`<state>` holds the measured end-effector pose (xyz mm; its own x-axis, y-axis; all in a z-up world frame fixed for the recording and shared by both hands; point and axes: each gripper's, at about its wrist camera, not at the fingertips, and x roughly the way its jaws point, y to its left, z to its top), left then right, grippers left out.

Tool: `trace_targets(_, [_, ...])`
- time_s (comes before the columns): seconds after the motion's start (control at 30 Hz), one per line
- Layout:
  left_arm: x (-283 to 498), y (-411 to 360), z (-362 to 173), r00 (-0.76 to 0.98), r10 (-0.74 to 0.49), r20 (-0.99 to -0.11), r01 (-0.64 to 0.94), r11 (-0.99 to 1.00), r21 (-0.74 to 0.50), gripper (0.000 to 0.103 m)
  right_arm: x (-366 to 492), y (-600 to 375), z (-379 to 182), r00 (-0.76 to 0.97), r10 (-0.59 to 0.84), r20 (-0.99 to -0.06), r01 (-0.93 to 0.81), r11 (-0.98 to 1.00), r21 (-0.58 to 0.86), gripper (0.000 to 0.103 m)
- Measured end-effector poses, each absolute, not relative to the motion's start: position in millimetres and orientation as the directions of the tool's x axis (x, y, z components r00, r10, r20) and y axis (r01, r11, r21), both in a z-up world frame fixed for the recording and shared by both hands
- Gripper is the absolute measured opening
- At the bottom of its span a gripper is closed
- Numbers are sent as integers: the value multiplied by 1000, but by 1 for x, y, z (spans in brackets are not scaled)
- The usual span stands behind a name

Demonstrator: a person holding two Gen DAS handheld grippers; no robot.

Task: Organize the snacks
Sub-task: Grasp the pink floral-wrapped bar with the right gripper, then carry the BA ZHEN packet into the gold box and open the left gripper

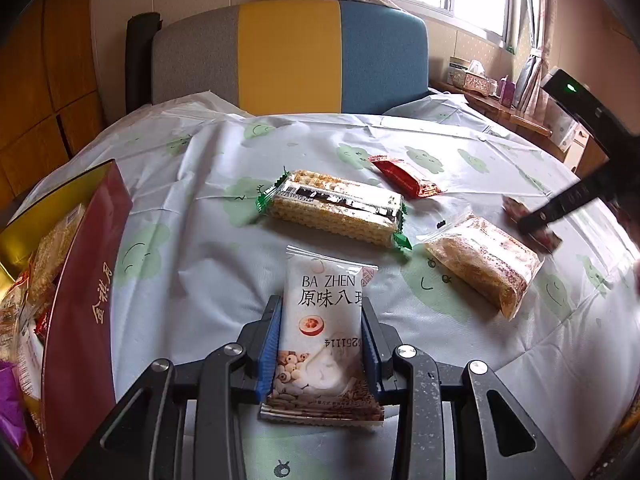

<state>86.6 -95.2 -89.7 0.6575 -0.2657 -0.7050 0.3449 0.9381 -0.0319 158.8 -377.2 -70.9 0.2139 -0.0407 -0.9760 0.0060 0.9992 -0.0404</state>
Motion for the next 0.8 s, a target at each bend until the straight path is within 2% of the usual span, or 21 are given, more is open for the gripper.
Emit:
trace_targets(0.2, [87,-100,-87,646,-251,-721,357,934,-5,34,132,-381,-76,270,-32,-962,52,998,-19,23])
trace_targets(0.3, [87,-101,-83,632,-238,-738,359,933,7,33,124,-375,-78,276,-58,-959,27,998,-53,23])
trace_targets(0.4, [81,-99,-75,615,-250,-748,349,937,-27,33,118,-369,-78,278,-56,-959,12,998,-55,23])
trace_targets(0.57, [68,-88,-39,645,-285,-709,340,938,-67,33,113,-373,-79,279,-46,-959,-4,999,-49,23])
trace_targets(0.8, [82,-16,-3,652,-268,-709,183,963,-195,33,123,-366,-85,286,-65,-956,-34,996,-78,23])
